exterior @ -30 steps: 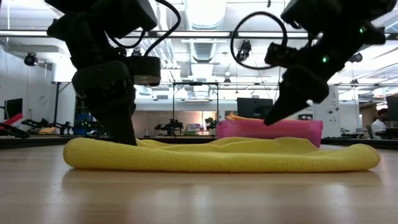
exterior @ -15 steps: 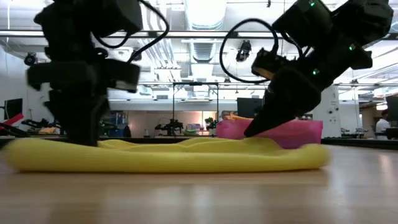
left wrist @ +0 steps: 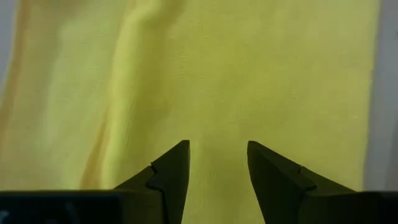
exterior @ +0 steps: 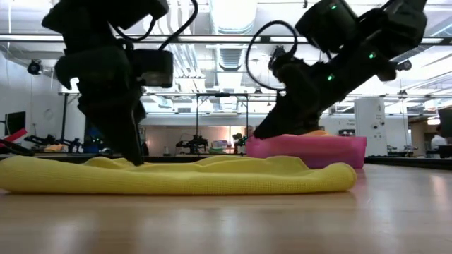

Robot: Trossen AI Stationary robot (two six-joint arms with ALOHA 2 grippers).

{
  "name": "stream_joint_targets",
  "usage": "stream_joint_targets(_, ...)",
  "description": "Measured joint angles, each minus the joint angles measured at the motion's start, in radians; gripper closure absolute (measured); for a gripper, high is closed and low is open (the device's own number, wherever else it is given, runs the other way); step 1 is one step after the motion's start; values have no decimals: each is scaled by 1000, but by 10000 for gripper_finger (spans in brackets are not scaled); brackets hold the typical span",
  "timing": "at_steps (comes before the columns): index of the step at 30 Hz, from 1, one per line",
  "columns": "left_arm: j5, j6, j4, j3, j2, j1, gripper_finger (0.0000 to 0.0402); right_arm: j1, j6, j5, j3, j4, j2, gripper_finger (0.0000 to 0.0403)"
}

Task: Fold microfiber towels
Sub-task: Fold the yellow microfiber cloth

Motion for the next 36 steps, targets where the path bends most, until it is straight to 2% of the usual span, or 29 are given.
stream_joint_targets(3,-6,0,28,-12,17,0,256,-3,-39,-3,22,0,48,337)
stream_joint_targets(16,-9,-1,48,-21,37,0,256,-31,-28,-24,111,16,186,337)
stream_joint_targets(20,-9,-1,50,-21,37,0,256,-31,-41,-176,136,16,196,339)
stream_joint_targets(22,-8,-1,50,-21,37,0,256,-20,-47,-214,147,18,196,345)
stream_joint_targets(32,-8,-2,50,-21,37,0,256,86,-182,-222,185,3,191,390)
stream_joint_targets(36,-8,-1,47,-18,31,0,256,95,-166,-221,194,-49,191,394)
